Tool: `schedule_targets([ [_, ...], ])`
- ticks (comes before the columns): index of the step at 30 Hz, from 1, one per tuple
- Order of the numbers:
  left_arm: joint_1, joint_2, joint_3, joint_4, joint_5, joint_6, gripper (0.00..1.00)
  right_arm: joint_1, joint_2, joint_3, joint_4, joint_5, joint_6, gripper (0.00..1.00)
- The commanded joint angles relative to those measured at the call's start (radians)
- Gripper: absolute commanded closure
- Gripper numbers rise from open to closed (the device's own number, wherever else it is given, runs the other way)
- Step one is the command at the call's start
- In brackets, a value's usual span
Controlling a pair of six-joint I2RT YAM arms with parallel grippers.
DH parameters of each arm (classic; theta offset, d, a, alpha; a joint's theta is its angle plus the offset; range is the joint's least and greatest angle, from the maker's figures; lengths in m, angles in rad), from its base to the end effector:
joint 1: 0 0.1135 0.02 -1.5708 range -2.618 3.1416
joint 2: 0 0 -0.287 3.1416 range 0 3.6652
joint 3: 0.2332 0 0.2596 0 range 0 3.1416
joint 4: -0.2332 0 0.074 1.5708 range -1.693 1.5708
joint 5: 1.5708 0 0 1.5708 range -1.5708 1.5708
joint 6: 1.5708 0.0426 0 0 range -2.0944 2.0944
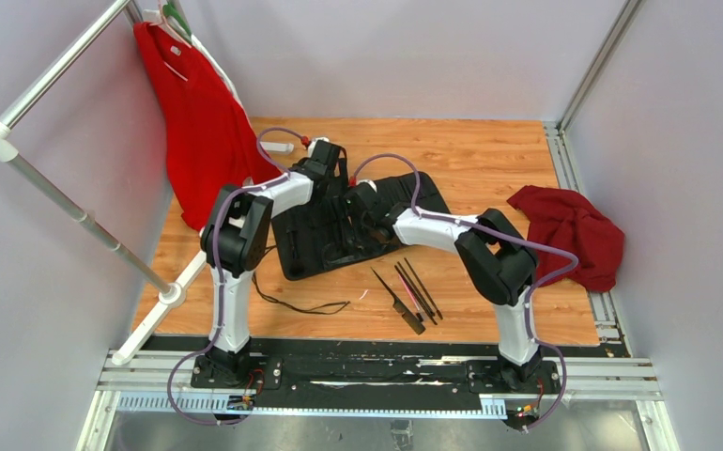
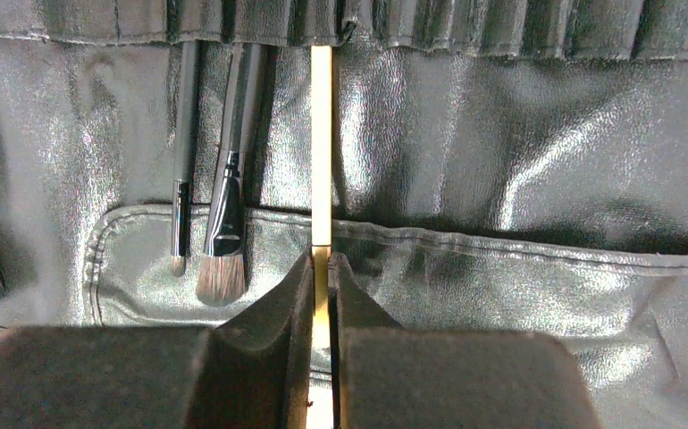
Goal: Organize the makeup
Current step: Place the makeup tool in the storage box.
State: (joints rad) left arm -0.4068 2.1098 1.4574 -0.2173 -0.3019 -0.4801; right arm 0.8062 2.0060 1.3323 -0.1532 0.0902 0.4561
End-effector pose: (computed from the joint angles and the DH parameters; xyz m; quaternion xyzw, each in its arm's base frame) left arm 0.4444 -0.1777 0.1665 -0.0856 0.9260 -0.0181 0.3673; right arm 0.3175 0.3254 0.1774 -0.1459 0.9193 0.1803 0.3179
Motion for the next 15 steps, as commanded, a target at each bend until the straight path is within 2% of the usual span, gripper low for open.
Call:
schedule_targets([
  [1, -0.001, 0.0, -0.055, -0.079, 0.073, -0.011, 0.01, -0.014, 0.043, 0.063, -0.026, 0.009, -0.025, 0.99],
  [15, -0.003, 0.005, -0.063, -0.071, 0.09, -0.011, 0.01, -0.014, 0.1, 0.16, -0.057, -0.005, -0.048, 0.99],
])
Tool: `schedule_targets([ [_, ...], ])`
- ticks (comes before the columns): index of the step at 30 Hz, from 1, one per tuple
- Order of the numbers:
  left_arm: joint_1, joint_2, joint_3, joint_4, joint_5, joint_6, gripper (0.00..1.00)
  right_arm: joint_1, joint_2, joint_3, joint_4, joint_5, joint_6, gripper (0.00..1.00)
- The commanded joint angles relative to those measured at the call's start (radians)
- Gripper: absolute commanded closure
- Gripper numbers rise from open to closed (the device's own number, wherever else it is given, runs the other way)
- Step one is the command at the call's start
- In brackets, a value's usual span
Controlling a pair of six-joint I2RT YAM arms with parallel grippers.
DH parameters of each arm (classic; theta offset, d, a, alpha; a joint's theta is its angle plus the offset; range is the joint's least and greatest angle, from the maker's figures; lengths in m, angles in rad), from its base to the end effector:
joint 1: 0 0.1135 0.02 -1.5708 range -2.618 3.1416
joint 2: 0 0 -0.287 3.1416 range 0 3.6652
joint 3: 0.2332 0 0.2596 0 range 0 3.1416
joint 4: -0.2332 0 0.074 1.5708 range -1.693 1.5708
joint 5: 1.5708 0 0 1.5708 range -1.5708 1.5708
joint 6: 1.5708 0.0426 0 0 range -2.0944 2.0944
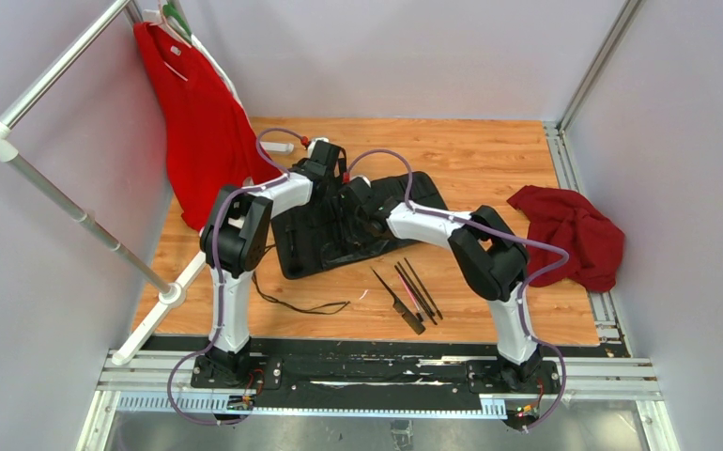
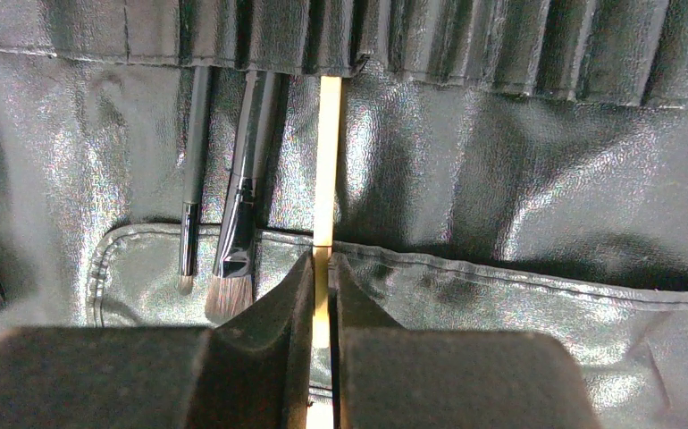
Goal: Organize the makeup
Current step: Place the makeup tool in the storage box.
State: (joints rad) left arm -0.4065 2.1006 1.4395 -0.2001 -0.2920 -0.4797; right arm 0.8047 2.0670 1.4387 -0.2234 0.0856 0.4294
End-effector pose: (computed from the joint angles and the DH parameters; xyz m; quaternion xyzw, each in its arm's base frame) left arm 0.4421 -0.1770 0.1663 -0.0844 0.9253 -0.0241 0.3690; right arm 0.3305 0.3383 0.1784 -0.1597 0.9216 0.1707 0.3099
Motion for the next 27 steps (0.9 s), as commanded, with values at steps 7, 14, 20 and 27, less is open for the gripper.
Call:
schedule_targets([
  [7, -0.002, 0.017, -0.046, -0.088, 0.075, -0.011, 0.01, -0.013, 0.037, 0.06, 0.002, -0.001, -0.032, 0.76],
  [14, -0.003, 0.024, -0.04, -0.091, 0.073, -0.011, 0.01, -0.013, -0.035, 0.0, 0.001, 0.016, -0.037, 0.56],
  [20, -0.003, 0.027, -0.037, -0.096, 0.068, -0.008, 0.01, -0.012, -0.105, -0.029, 0.001, 0.027, -0.064, 0.55],
  [27, -0.003, 0.033, -0.034, -0.095, 0.075, -0.008, 0.01, -0.011, -0.221, -0.092, -0.029, 0.072, -0.086, 0.55],
])
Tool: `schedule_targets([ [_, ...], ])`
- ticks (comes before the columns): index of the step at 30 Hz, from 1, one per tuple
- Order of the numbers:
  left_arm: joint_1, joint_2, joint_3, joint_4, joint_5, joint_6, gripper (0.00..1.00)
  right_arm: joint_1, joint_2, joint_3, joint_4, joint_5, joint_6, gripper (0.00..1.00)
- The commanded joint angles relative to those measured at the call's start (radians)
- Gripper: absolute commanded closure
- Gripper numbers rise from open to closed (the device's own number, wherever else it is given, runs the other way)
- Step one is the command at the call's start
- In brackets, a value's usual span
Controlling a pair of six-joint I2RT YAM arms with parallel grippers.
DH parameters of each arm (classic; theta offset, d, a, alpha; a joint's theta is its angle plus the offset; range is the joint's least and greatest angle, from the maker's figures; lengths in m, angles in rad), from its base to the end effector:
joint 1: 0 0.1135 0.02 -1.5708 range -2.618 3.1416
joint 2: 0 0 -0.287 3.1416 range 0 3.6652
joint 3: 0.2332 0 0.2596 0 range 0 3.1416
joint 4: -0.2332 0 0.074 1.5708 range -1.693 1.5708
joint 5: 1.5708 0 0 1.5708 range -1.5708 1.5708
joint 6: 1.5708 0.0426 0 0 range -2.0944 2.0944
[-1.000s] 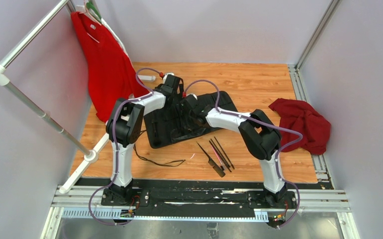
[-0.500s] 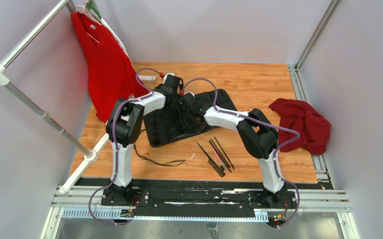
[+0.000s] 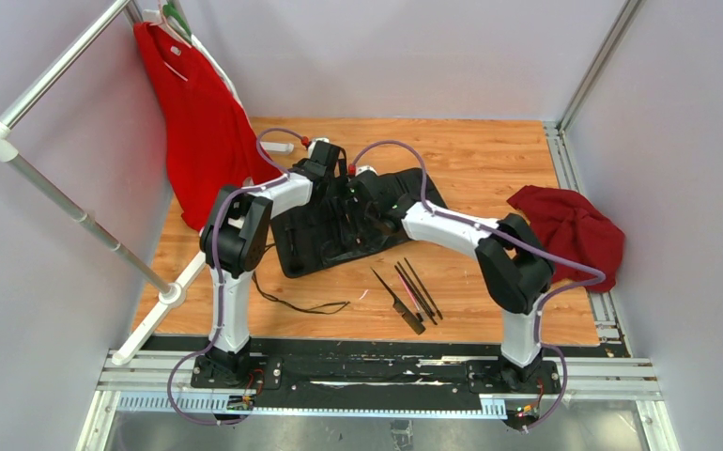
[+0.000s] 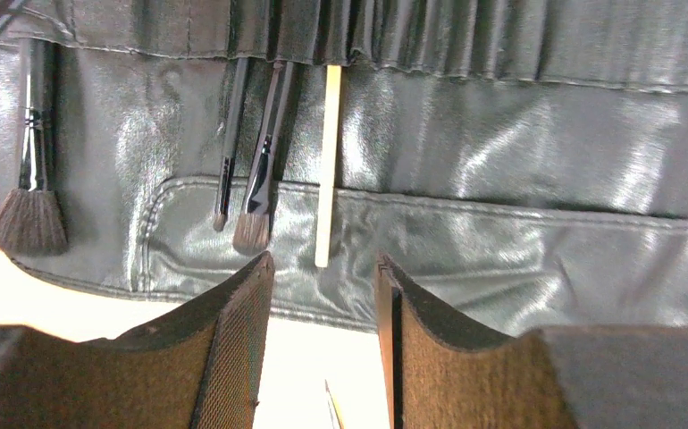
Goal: Organize the makeup
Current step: Place the makeup tool in the storage box, then pick up the makeup brush from the center of the board.
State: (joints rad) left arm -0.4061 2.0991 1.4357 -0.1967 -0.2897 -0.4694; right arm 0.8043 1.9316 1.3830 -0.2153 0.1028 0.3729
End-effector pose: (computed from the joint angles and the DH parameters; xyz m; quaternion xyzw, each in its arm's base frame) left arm 0.4417 -0.1767 0.1661 -0.0795 0.9257 -0.0234 0.3692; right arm 0.3168 0.3227 0.2210 -0.1769 0.9015 0.1784 0.3523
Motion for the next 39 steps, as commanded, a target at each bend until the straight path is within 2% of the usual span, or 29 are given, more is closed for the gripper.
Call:
schedule_targets([
  [1, -0.003, 0.035, -0.031, -0.099, 0.072, -0.018, 0.01, -0.011, -0.104, -0.048, -0.052, 0.066, -0.036, 0.55],
  [8, -0.003, 0.027, -0.029, -0.104, 0.073, -0.012, 0.01, -0.01, -0.304, -0.206, -0.138, 0.101, -0.081, 0.59],
  [17, -0.003, 0.024, -0.034, -0.098, 0.075, -0.011, 0.01, 0.001, -0.524, -0.428, -0.19, 0.118, -0.06, 0.59],
  [31, -0.003, 0.011, -0.041, -0.101, 0.063, -0.003, 0.01, 0.027, -0.596, -0.595, -0.204, 0.136, 0.008, 0.58],
  [39, -0.002, -0.004, -0.052, -0.097, 0.061, -0.005, 0.01, 0.026, -0.596, -0.649, -0.202, 0.141, 0.032, 0.66],
])
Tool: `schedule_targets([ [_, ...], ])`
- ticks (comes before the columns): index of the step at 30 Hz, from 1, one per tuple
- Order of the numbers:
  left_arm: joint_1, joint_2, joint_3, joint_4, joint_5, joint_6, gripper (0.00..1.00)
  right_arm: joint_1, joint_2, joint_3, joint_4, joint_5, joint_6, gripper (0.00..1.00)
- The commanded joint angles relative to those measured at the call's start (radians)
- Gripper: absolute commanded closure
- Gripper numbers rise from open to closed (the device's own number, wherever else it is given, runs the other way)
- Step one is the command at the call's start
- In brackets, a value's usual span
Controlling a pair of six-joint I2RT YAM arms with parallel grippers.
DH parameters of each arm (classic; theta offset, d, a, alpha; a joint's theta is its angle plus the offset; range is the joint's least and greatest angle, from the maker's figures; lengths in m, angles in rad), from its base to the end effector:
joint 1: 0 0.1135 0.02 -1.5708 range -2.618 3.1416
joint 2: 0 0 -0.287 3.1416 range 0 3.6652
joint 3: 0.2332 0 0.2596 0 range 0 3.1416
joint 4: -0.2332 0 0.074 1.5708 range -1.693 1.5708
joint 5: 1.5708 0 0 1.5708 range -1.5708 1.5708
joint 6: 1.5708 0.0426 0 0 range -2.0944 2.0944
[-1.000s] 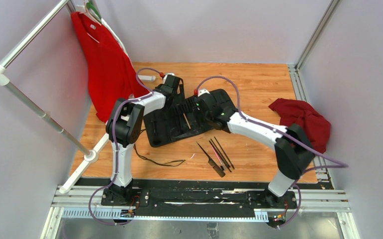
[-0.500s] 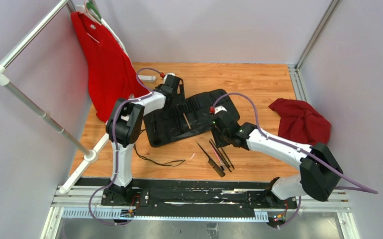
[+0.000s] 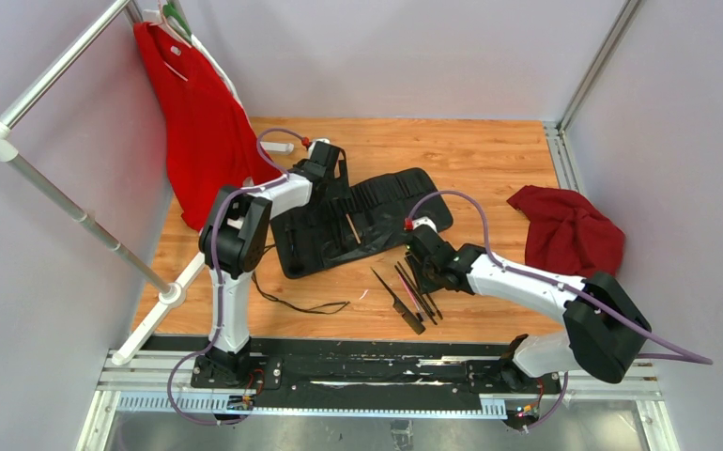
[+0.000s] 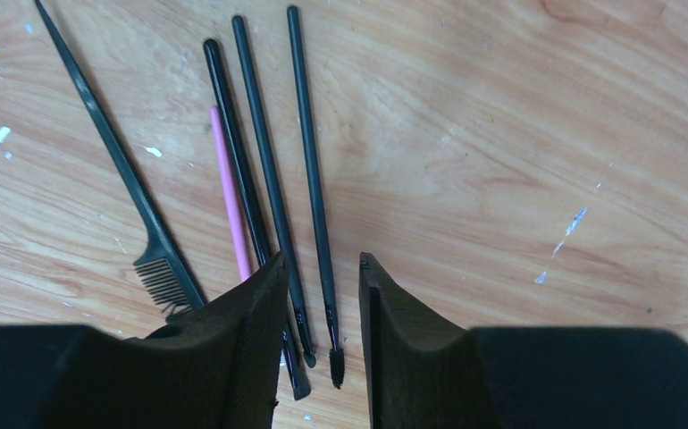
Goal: Organize the makeup
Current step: Pick up the makeup brush from the center of the board.
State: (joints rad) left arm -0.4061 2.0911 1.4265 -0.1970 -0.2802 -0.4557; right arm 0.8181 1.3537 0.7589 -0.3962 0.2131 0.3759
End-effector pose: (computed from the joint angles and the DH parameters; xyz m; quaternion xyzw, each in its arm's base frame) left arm 0.4395 -0.1762 0.1667 -0.0715 0.9271 -0.0246 0.3671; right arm 0.1873 0.1868 0.2052 -0.1793 0.9363 0.0755 0.2924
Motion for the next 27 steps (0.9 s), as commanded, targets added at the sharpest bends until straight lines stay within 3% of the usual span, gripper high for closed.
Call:
schedule_targets([
  [1, -0.002, 0.004, -0.043, -0.095, 0.052, -0.018, 0.01, 0.012, -0.018, -0.031, -0.021, 0.033, 0.029, 0.66],
  [27, -0.003, -0.002, -0.046, -0.098, 0.049, -0.018, 0.01, 0.011, 0.025, -0.079, -0.003, 0.029, 0.041, 0.69],
])
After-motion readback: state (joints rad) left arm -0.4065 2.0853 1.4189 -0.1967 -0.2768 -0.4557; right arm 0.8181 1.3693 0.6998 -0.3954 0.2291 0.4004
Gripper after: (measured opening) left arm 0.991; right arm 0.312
